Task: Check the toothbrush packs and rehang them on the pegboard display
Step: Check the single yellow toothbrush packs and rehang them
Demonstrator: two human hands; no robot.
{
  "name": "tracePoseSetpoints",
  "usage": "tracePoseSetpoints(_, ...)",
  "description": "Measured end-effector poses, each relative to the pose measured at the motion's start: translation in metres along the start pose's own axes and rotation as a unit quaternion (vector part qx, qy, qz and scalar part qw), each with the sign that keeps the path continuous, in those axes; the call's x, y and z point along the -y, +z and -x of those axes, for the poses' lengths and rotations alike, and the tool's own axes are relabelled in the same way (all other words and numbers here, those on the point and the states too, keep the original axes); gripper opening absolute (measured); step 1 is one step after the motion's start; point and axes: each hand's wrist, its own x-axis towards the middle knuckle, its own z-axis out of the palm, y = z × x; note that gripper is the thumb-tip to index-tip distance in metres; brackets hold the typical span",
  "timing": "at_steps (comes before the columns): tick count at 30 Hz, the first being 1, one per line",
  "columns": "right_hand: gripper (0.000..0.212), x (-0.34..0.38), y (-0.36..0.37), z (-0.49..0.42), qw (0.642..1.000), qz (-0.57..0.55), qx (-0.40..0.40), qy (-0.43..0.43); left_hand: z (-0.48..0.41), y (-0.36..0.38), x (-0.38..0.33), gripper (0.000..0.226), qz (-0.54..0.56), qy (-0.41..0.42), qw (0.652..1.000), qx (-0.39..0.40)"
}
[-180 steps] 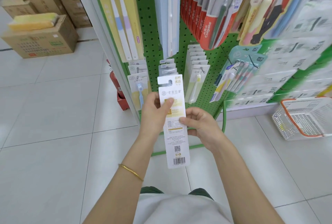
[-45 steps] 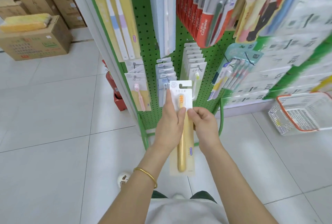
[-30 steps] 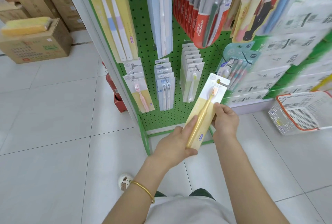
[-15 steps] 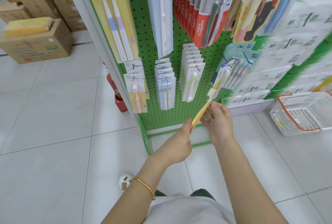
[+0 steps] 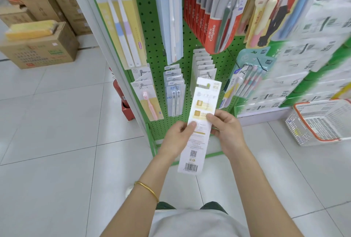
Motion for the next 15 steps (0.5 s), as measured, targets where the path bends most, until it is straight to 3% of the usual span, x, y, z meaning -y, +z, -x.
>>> tracePoseSetpoints(8, 0.010, 0.001, 0.012, 0.006, 0.991, 0.056, 0.119, 0.021, -0.014, -0.023, -0.026, 0.006, 0.146, 0.093, 0.978, -0.116)
tracePoseSetpoints(15, 0.007, -0.005, 0.019, 0.009, 0.981, 0.077, 0.177, 0.031, -0.008, -0.035, -0.026, 0.019, 0.243, 0.077, 0.962, -0.099)
